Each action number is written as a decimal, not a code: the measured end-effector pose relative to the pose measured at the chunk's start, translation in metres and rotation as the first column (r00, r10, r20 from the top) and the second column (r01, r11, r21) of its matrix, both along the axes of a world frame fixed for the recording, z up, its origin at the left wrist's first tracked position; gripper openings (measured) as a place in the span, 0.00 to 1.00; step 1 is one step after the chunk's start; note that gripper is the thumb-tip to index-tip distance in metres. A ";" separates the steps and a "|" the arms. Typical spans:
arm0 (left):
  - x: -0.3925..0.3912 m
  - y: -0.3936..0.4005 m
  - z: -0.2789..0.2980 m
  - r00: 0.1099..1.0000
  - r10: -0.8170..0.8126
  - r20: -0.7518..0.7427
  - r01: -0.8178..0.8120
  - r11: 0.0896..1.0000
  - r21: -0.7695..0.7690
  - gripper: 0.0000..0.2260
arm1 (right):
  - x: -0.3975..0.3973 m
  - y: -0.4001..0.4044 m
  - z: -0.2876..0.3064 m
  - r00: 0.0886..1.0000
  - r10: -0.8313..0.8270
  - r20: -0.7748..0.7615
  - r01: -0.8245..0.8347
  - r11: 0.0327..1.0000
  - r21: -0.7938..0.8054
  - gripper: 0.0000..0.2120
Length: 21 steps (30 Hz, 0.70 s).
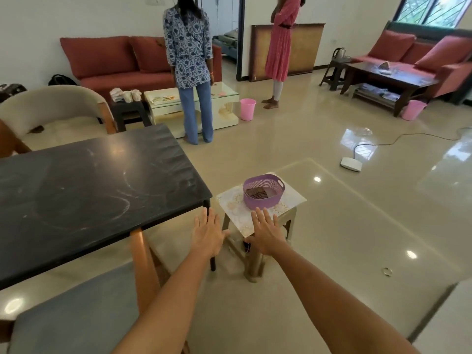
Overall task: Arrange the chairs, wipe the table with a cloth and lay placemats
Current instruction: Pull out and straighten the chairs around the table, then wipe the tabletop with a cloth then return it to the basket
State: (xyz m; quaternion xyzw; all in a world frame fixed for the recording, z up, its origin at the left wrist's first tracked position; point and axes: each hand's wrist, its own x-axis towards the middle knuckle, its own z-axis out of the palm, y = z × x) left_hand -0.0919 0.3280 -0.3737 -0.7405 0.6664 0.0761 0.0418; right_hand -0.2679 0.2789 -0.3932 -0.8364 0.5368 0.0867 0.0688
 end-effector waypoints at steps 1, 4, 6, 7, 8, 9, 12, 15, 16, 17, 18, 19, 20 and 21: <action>-0.008 -0.008 -0.001 1.000 -0.008 -0.001 0.008 1.000 -0.002 0.31 | -0.005 -0.007 -0.001 1.000 0.000 -0.004 0.000 1.000 -0.008 0.38; -0.021 -0.029 -0.003 0.999 -0.031 0.011 0.031 1.000 0.003 0.31 | -0.015 -0.027 -0.002 1.000 -0.003 0.011 0.004 1.000 -0.026 0.38; -0.027 -0.043 -0.004 0.999 -0.037 0.008 0.037 0.999 0.005 0.31 | -0.020 -0.039 0.000 1.000 -0.002 0.027 0.003 1.000 -0.026 0.39; -0.031 -0.050 -0.005 0.999 -0.037 0.010 0.037 0.999 0.003 0.31 | -0.024 -0.046 0.000 0.999 -0.002 0.033 0.002 1.000 -0.022 0.39; -0.034 -0.057 -0.007 0.999 -0.040 0.024 0.040 0.999 0.002 0.31 | -0.027 -0.053 0.000 0.999 -0.002 0.042 0.003 1.000 -0.018 0.40; -0.037 -0.062 -0.008 0.997 -0.051 0.050 0.051 0.999 0.006 0.31 | -0.031 -0.061 0.000 0.999 -0.005 0.050 0.006 1.000 -0.014 0.40; -0.048 -0.087 -0.011 0.993 -0.061 0.104 0.057 0.998 0.038 0.31 | -0.043 -0.092 -0.002 0.997 -0.010 0.072 0.010 1.000 0.005 0.40; -0.058 -0.122 -0.012 0.993 -0.044 0.108 0.039 0.998 0.051 0.32 | -0.055 -0.130 -0.001 0.997 0.019 0.078 -0.018 1.000 -0.007 0.40; -0.063 -0.138 -0.013 0.994 -0.043 0.102 0.038 0.998 0.050 0.32 | -0.061 -0.146 -0.002 0.997 0.030 0.076 -0.029 1.000 -0.011 0.41; -0.068 -0.153 -0.015 0.995 -0.041 0.088 0.037 0.998 0.053 0.32 | -0.067 -0.162 -0.003 0.996 0.037 0.076 -0.037 0.999 -0.009 0.41; -0.074 -0.168 -0.017 0.997 -0.029 0.066 0.026 0.998 0.055 0.32 | -0.073 -0.177 -0.005 0.996 0.042 0.074 -0.042 0.999 -0.011 0.41; -0.079 -0.181 -0.018 0.999 -0.014 0.049 0.012 0.998 0.055 0.31 | -0.078 -0.190 -0.005 0.996 0.053 0.067 -0.053 0.999 -0.013 0.41; -0.085 -0.195 -0.021 0.999 -0.008 0.035 0.005 0.998 0.064 0.31 | -0.084 -0.205 -0.005 0.996 0.065 0.055 -0.066 0.998 0.006 0.41; -0.092 -0.208 -0.022 0.999 -0.008 0.035 0.005 0.997 0.079 0.31 | -0.089 -0.218 -0.004 0.996 0.074 0.042 -0.076 0.996 0.036 0.41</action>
